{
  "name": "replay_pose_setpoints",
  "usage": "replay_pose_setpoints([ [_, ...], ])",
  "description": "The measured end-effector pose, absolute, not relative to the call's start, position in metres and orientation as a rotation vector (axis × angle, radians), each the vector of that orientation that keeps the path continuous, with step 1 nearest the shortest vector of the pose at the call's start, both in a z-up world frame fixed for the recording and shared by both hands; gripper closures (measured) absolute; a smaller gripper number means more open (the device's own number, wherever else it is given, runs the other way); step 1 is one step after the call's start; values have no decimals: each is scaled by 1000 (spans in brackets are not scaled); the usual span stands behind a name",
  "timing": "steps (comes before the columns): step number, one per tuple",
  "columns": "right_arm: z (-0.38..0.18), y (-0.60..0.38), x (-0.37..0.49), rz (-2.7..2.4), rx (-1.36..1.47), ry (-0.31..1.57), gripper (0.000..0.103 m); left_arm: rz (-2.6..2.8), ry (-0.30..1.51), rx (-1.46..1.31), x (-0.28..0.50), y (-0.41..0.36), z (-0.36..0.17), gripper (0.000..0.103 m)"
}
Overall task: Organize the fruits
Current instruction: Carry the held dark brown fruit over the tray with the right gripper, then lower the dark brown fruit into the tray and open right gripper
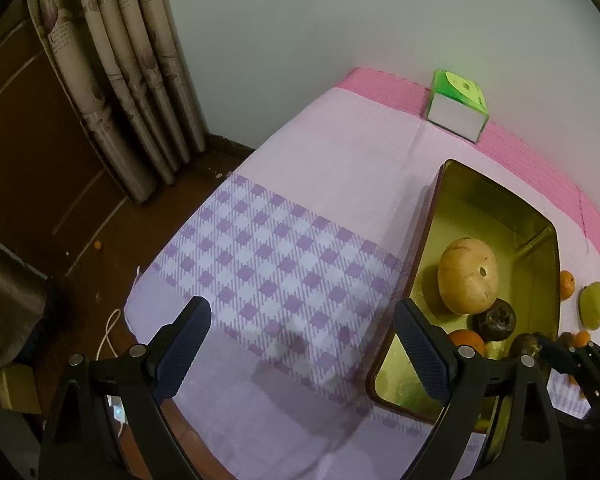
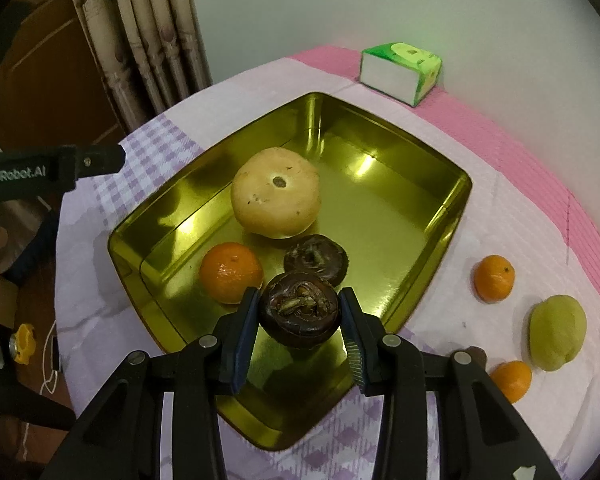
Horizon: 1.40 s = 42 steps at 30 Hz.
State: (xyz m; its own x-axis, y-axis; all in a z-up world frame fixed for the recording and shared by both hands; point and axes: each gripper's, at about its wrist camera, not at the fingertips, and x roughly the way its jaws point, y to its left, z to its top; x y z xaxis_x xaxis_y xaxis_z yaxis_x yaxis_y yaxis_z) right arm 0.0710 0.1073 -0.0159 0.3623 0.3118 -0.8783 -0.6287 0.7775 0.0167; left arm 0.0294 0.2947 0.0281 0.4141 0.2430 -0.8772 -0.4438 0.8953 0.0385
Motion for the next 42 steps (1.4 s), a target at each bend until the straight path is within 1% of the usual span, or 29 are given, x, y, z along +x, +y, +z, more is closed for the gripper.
replay_pose_setpoints([
  [11,-33,113,74,614,-373,1069,66,440,1073,-213,30,296,24,11],
  [26,-34,118,75,618,-382,1081,65,437,1075,-210,30,296,23,11],
  [32,-28,115,76,610,-368,1068,61,436,1074,-205,29,294,22,11],
  [42,-7,101,69,608,-316,1023,60,415,1053,-179,30,284,28,11],
])
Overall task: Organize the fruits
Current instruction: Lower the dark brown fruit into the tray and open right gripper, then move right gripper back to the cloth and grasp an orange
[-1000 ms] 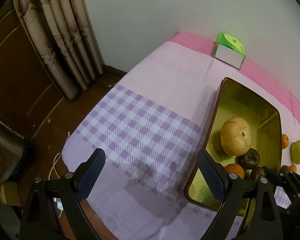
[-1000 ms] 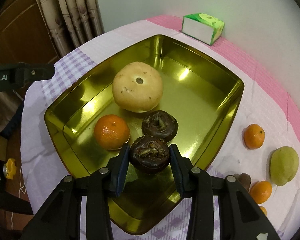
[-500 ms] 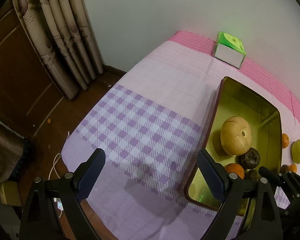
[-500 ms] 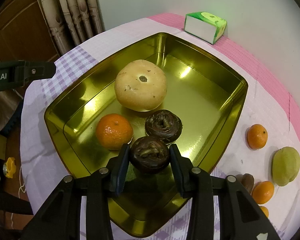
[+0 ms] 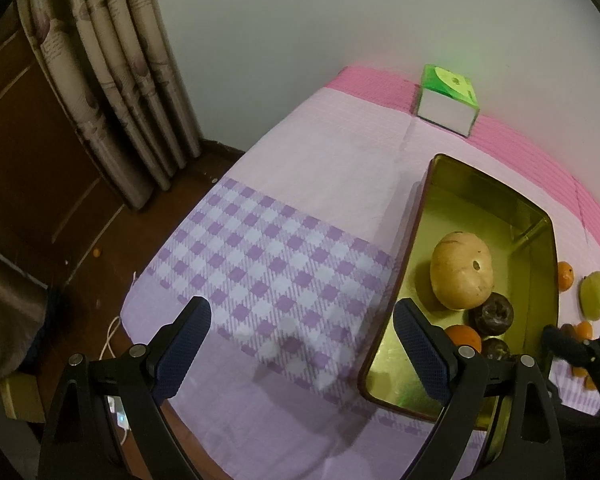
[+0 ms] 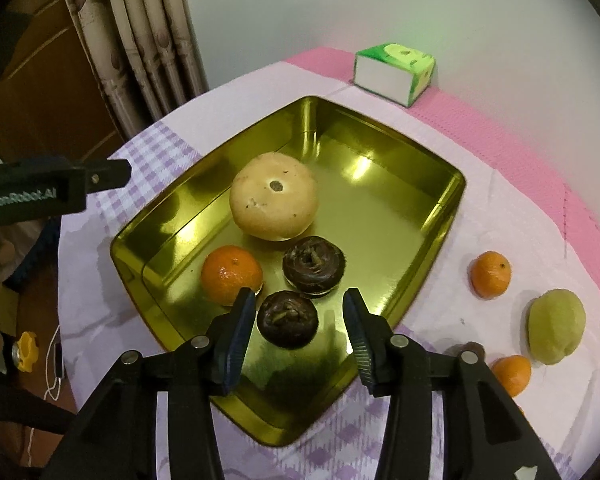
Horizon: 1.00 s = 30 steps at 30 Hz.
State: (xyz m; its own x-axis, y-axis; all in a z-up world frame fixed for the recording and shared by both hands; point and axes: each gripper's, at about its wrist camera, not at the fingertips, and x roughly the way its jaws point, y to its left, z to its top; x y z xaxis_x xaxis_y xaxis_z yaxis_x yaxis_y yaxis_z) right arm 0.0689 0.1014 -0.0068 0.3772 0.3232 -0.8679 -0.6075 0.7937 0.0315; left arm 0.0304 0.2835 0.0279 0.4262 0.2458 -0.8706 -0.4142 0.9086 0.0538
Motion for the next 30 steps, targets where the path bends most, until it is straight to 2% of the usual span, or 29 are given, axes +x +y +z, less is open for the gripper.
replay_pose_setpoints([
  [7,9,69,59,569,-266,986,58,384,1036,-146,31,272,33,11],
  [16,16,-27,56,404,-175,994,57,378,1040,-133,31,268,32,11],
  [22,2,-107,53,244,-121,1041,57,367,1046,-109,32,261,31,11],
  [30,-29,-144,40,182,-79,1114,57,338,1048,-64,34,248,29,11],
])
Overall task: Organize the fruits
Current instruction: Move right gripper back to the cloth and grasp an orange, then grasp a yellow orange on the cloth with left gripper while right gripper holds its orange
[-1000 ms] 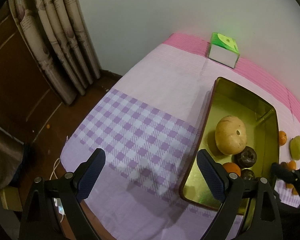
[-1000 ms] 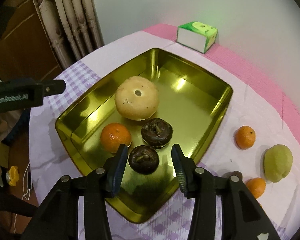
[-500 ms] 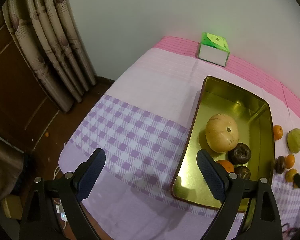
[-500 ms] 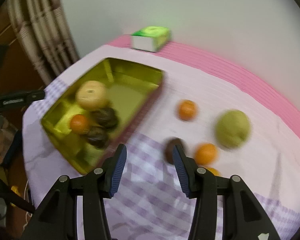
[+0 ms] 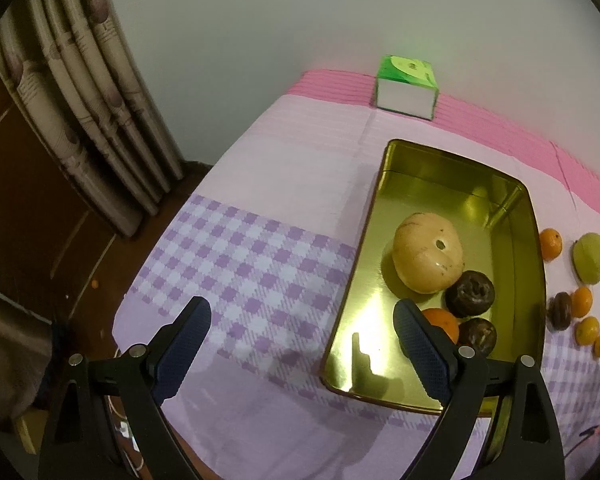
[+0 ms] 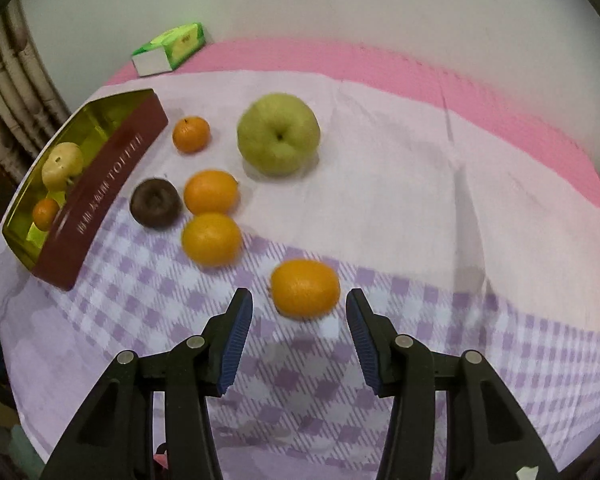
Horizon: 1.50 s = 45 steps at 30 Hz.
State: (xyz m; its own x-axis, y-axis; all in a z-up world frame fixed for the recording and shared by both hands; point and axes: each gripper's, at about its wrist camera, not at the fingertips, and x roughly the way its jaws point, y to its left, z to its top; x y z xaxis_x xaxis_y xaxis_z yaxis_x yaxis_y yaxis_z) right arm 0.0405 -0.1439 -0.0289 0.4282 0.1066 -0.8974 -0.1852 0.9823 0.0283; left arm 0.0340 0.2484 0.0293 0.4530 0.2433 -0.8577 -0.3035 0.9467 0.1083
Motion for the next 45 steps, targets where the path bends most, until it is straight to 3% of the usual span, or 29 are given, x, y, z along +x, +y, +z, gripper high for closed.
replay_pose_setpoints([
  [16,-50,-141,53,200,-44,1115,60,239,1042,65,38,202,31,11],
  [45,-47,-181,57,139,-29,1108,62,-219,1119,144,58,14,4,11],
])
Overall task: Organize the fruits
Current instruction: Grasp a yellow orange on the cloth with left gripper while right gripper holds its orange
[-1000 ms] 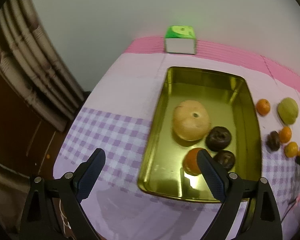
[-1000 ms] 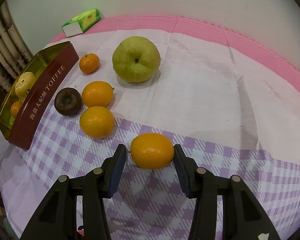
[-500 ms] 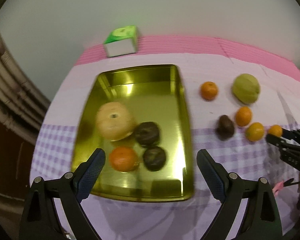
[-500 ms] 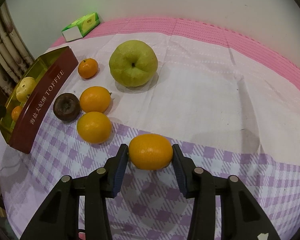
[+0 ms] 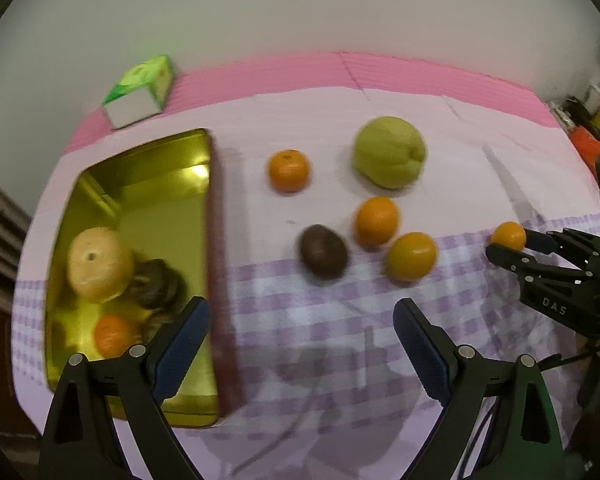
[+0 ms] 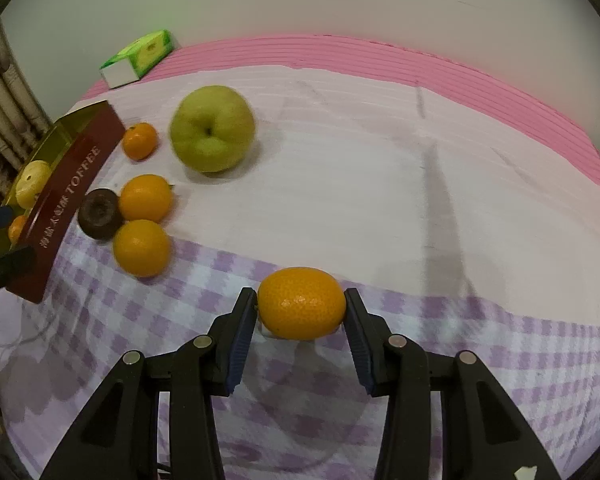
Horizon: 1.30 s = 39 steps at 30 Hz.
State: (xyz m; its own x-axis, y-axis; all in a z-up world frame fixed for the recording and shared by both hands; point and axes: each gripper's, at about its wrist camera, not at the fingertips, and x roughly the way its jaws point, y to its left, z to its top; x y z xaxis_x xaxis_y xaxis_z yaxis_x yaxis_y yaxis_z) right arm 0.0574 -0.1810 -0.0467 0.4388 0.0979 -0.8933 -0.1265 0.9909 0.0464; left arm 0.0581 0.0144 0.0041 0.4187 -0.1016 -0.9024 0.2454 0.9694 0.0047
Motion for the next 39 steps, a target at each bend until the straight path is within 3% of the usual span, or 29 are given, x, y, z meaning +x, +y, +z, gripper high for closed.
replay_pose_setpoints([
  [18,-53,-225,51,121,38,1110,62,-272,1170,144,89,-52,-26,11],
  [24,-53,-227,52,129,55,1113,62,-251,1159,165,89,-58,-23,22],
  [26,-52,-228,51,129,56,1114,62,-249,1151,170,87,-60,-22,32],
  [35,-53,-227,52,130,57,1114,62,-263,1164,195,91,-66,-33,33],
  [39,-53,-227,52,130,57,1114,62,-272,1179,190,92,-66,-38,42],
])
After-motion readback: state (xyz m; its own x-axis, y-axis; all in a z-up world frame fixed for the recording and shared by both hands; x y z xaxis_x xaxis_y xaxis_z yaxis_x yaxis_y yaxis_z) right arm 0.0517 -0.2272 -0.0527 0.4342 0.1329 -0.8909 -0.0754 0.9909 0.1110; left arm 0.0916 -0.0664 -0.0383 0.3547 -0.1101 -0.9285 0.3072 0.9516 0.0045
